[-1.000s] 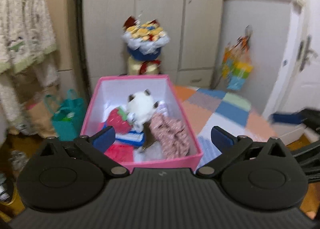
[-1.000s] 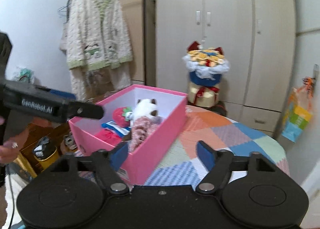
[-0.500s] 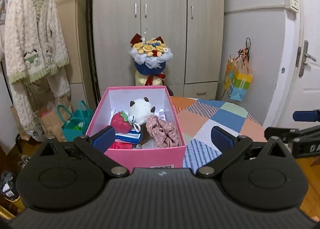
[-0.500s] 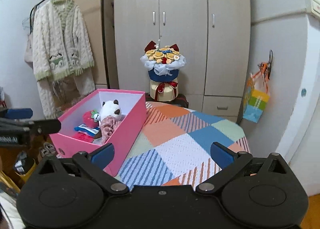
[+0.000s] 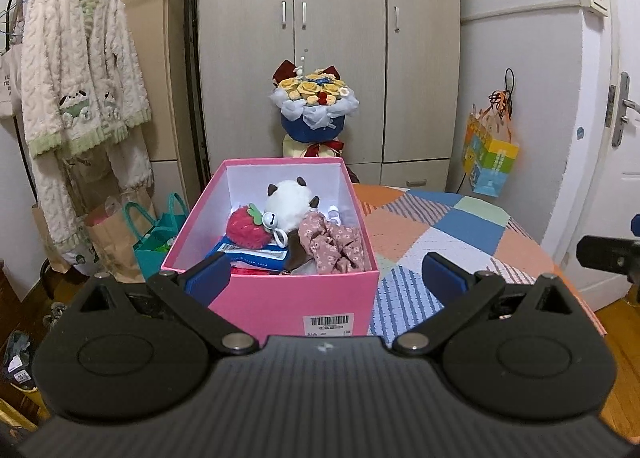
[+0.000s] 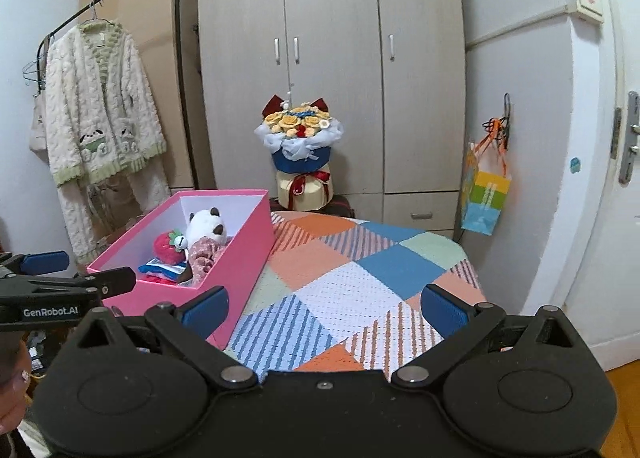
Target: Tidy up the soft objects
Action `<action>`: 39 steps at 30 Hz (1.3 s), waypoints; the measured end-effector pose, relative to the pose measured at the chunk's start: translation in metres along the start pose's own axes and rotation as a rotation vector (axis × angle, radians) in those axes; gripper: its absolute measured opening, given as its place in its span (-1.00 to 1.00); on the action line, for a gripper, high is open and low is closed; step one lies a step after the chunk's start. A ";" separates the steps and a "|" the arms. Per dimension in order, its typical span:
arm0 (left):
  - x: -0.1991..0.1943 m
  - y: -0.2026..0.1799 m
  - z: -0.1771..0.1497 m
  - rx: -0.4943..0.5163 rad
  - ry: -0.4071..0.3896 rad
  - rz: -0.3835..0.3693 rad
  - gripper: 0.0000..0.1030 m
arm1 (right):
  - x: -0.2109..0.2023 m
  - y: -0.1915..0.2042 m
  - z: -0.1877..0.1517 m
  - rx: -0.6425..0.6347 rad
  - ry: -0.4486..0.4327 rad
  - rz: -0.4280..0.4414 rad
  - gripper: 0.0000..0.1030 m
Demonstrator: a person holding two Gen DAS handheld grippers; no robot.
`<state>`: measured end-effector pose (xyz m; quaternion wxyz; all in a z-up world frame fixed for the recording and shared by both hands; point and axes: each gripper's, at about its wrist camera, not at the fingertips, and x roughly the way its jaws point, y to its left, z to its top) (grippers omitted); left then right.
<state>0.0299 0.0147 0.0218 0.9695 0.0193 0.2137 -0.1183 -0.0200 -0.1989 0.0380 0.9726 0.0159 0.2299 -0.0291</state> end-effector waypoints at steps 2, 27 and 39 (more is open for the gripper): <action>0.000 0.000 -0.002 -0.001 -0.002 -0.003 1.00 | -0.003 0.003 -0.002 -0.007 -0.012 -0.014 1.00; -0.006 -0.002 -0.021 -0.012 -0.012 0.091 1.00 | -0.003 0.005 -0.023 -0.032 -0.002 -0.151 1.00; -0.006 -0.006 -0.023 0.000 -0.033 0.096 1.00 | -0.005 0.002 -0.027 -0.027 -0.019 -0.180 1.00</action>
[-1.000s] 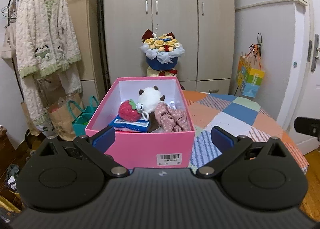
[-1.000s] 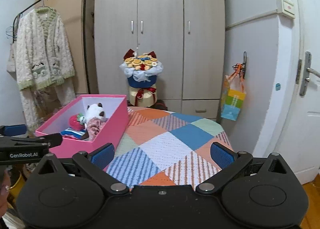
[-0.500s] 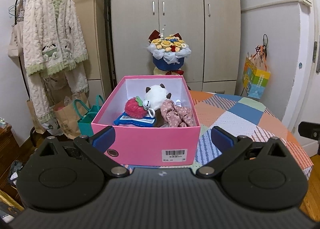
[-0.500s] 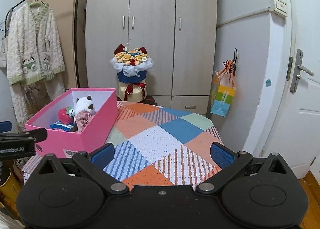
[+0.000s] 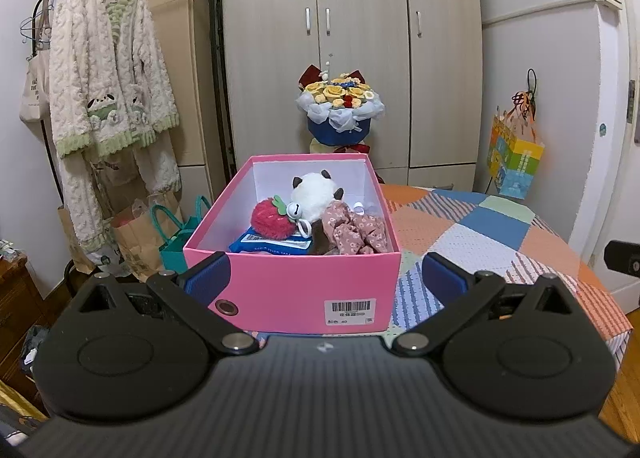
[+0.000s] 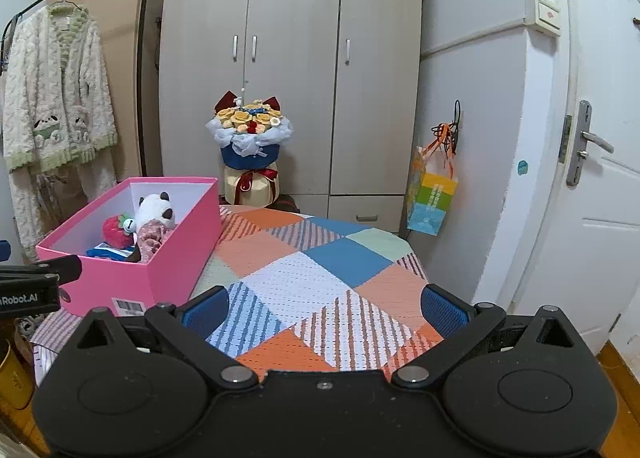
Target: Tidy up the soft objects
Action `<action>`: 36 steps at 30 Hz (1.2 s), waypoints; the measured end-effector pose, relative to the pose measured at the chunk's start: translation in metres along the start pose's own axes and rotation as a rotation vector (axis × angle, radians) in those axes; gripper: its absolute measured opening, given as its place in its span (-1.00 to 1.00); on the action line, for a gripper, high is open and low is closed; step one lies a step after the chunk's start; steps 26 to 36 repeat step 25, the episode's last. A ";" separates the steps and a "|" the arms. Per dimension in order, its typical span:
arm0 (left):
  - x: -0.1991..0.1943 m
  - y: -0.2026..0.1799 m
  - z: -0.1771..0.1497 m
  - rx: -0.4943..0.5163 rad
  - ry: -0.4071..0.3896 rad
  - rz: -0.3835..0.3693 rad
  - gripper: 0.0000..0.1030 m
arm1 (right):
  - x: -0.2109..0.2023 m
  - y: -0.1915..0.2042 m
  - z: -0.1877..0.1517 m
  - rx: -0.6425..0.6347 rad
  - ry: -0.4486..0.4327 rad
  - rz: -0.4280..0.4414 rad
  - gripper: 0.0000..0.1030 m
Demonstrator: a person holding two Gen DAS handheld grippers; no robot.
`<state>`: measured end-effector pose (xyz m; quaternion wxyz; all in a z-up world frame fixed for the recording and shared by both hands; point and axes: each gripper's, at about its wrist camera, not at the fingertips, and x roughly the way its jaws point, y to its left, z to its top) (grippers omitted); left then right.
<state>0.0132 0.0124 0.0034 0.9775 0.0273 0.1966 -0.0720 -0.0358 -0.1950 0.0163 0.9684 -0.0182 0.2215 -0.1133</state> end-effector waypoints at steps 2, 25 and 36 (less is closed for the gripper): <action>0.000 0.000 0.000 0.001 0.000 -0.008 1.00 | 0.000 0.000 -0.001 -0.004 0.000 -0.003 1.00; -0.008 0.002 -0.001 0.007 -0.046 0.037 1.00 | -0.002 0.002 -0.005 -0.001 -0.004 -0.003 1.00; -0.008 0.002 -0.001 0.007 -0.046 0.037 1.00 | -0.002 0.002 -0.005 -0.001 -0.004 -0.003 1.00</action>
